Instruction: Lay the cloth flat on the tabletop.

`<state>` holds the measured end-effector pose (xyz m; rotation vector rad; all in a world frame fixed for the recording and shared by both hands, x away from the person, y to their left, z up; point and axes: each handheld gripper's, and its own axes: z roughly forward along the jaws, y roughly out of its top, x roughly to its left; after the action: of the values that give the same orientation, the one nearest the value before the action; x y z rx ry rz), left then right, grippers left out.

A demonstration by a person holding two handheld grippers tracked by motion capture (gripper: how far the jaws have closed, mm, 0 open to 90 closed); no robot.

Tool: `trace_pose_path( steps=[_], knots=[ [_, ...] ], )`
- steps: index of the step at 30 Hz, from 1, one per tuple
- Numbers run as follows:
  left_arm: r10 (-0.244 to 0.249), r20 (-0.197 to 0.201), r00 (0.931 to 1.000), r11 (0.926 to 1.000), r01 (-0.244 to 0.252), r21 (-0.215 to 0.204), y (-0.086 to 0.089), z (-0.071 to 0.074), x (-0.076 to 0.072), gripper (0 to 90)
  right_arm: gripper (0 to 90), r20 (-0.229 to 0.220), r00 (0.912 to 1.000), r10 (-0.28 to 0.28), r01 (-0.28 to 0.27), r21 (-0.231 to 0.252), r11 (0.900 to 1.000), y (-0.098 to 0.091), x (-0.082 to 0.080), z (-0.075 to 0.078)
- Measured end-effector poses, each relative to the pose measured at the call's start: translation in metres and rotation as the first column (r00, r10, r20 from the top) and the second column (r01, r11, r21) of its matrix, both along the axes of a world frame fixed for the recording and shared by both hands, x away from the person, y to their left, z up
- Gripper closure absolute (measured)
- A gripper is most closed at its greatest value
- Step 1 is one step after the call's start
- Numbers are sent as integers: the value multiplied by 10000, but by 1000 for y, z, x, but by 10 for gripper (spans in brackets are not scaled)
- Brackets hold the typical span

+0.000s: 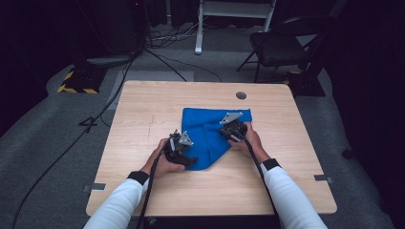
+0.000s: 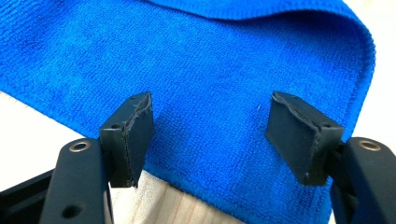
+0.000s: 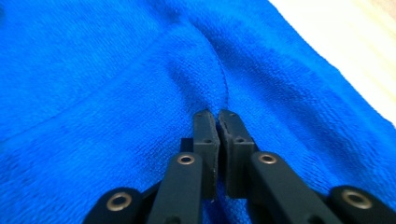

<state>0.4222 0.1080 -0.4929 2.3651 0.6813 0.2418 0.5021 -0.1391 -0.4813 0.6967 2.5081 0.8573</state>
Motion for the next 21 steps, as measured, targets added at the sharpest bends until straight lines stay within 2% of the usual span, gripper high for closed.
trace_pose_path(
  steps=[6,12,16,17,18,20,21],
  knots=[
    [129,-20,9999,9999,-129,40,1,0,-1,312,882,322,9992,226,-248,697,9973,-19,-16,18],
    [193,60,9998,9997,-194,173,0,1,-3,312,881,517,9981,327,-403,1549,9871,-60,-43,33],
    [278,-17,9996,9992,-278,271,1,2,-5,309,874,536,9978,389,-481,1826,9820,-85,-60,33],
    [278,-17,9996,9992,-278,271,1,2,-5,309,874,536,9978,389,-481,1826,9820,-85,-60,33],
    [358,-71,9993,9990,-356,262,2,2,-7,309,864,472,9979,433,-517,1967,9791,-99,-71,30],
    [375,-19,9993,9989,-374,290,2,2,-9,308,853,493,9978,449,-538,1968,9790,-104,-74,29],
    [355,-64,9994,9990,-353,275,3,2,-10,308,821,446,9977,505,-582,1934,9794,-115,-84,25]
  ],
)
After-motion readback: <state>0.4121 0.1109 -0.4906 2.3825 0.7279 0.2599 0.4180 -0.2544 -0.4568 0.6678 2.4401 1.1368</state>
